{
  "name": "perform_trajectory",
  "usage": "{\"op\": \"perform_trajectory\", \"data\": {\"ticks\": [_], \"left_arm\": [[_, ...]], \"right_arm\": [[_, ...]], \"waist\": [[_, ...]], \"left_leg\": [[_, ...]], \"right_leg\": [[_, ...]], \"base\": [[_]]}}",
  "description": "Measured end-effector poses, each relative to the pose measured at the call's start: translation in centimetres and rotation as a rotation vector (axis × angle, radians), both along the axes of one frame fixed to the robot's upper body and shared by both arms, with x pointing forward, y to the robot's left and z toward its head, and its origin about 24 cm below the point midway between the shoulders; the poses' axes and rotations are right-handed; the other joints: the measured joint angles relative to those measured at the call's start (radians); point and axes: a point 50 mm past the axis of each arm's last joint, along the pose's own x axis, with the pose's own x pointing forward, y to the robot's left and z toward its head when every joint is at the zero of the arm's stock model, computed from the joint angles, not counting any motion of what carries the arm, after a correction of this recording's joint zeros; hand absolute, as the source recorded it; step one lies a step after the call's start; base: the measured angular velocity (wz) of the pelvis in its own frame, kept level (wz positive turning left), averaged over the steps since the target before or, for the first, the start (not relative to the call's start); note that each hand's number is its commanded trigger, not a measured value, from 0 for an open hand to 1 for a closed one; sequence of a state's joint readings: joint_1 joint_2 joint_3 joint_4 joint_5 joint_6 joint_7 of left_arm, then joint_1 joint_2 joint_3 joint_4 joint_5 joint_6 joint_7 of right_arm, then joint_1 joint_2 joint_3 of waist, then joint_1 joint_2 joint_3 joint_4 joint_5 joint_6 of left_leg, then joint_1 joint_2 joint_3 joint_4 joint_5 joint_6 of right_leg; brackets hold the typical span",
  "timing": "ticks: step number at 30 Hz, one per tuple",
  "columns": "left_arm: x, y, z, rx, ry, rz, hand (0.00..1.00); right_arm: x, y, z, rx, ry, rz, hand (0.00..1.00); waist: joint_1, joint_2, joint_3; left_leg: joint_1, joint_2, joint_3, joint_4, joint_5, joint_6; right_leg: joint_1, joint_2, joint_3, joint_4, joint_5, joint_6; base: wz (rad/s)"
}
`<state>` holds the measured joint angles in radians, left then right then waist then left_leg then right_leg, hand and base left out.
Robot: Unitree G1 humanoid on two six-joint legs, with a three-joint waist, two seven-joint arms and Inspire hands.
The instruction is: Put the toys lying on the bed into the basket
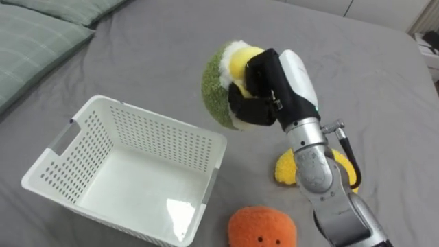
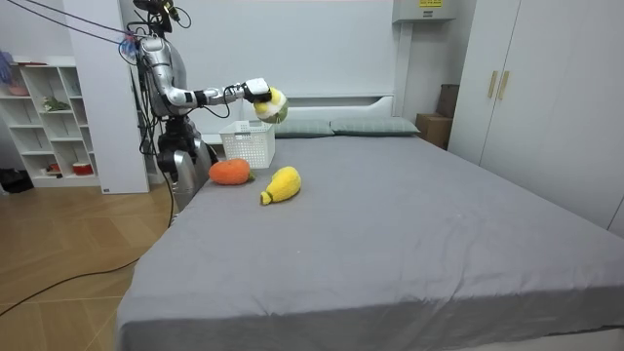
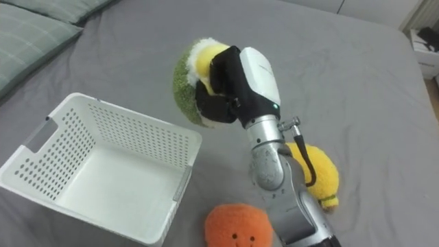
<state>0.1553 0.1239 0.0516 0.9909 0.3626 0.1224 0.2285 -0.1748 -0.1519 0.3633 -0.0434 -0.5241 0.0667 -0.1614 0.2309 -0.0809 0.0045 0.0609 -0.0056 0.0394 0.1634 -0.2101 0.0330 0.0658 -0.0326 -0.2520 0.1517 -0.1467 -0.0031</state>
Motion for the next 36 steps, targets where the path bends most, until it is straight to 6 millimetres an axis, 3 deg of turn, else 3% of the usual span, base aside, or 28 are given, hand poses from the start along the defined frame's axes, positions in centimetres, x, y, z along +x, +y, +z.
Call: {"op": "perform_trajectory", "data": {"ticks": [9, 10, 11, 14, 18, 21, 36], "left_arm": [[0.3, -0.4, 0.0, 0.002, 0.001, -0.038, 0.0], [0.3, -0.4, 0.0, 0.002, 0.001, -0.042, 0.0], [0.4, -0.5, 0.0, 0.003, 0.0, -0.048, 0.0], [0.7, -0.6, 0.0, 0.003, -0.002, -0.062, 0.0], [0.8, -0.5, 0.0, 0.006, -0.005, -0.065, 0.0], [1.0, -0.5, 0.1, 0.007, -0.01, -0.067, 0.0], [1.3, -0.5, 0.1, 0.007, -0.017, -0.072, 0.0]], "right_arm": [[-0.8, 2.3, -1.0, -0.041, 0.084, 0.13, 1.0], [-0.8, 2.3, -1.1, -0.043, 0.092, 0.131, 0.75], [-0.8, 2.3, -1.1, -0.044, 0.098, 0.133, 0.57], [-0.9, 2.4, -1.2, -0.049, 0.107, 0.136, 0.14], [-1.1, 3.0, -1.4, -0.054, 0.114, 0.162, 0.11], [-1.2, 3.1, -1.4, -0.053, 0.117, 0.169, 0.0], [-1.2, 3.1, -1.4, -0.048, 0.117, 0.172, 0.0]], "waist": [[0.006, -0.001, -0.0006], [0.012, -0.001, -0.0008], [0.016, -0.002, -0.0014], [0.026, -0.003, -0.0019], [0.027, -0.006, -0.0007], [0.027, -0.01, 0.0005], [0.05, -0.01, 0.0007]], "left_leg": [[-0.006, -0.001, -0.015, -0.001, 0.0, -0.001], [-0.006, -0.001, -0.015, -0.001, 0.0, -0.001], [-0.006, -0.001, -0.015, 0.0, 0.0, -0.001], [-0.007, -0.001, -0.016, 0.0, 0.0, -0.001], [-0.009, -0.001, -0.018, 0.001, 0.0, -0.001], [-0.014, -0.002, -0.019, 0.003, 0.0, -0.001], [-0.016, -0.002, -0.022, 0.003, 0.001, -0.001]], "right_leg": [[0.0, 0.001, -0.004, 0.0, 0.0, 0.0], [0.0, 0.001, -0.005, 0.0, 0.0, 0.0], [0.0, 0.001, -0.008, 0.0, 0.0, 0.0], [0.0, 0.0, -0.011, 0.0, 0.0, 0.0], [-0.001, 0.0, -0.014, -0.001, 0.0, 0.0], [-0.003, -0.001, -0.019, -0.001, 0.0, 0.0], [-0.004, -0.001, -0.023, -0.001, 0.0, 0.0]], "base": [[0.02], [0.0], [0.0], [0.0], [0.0], [0.04], [0.0]]}}
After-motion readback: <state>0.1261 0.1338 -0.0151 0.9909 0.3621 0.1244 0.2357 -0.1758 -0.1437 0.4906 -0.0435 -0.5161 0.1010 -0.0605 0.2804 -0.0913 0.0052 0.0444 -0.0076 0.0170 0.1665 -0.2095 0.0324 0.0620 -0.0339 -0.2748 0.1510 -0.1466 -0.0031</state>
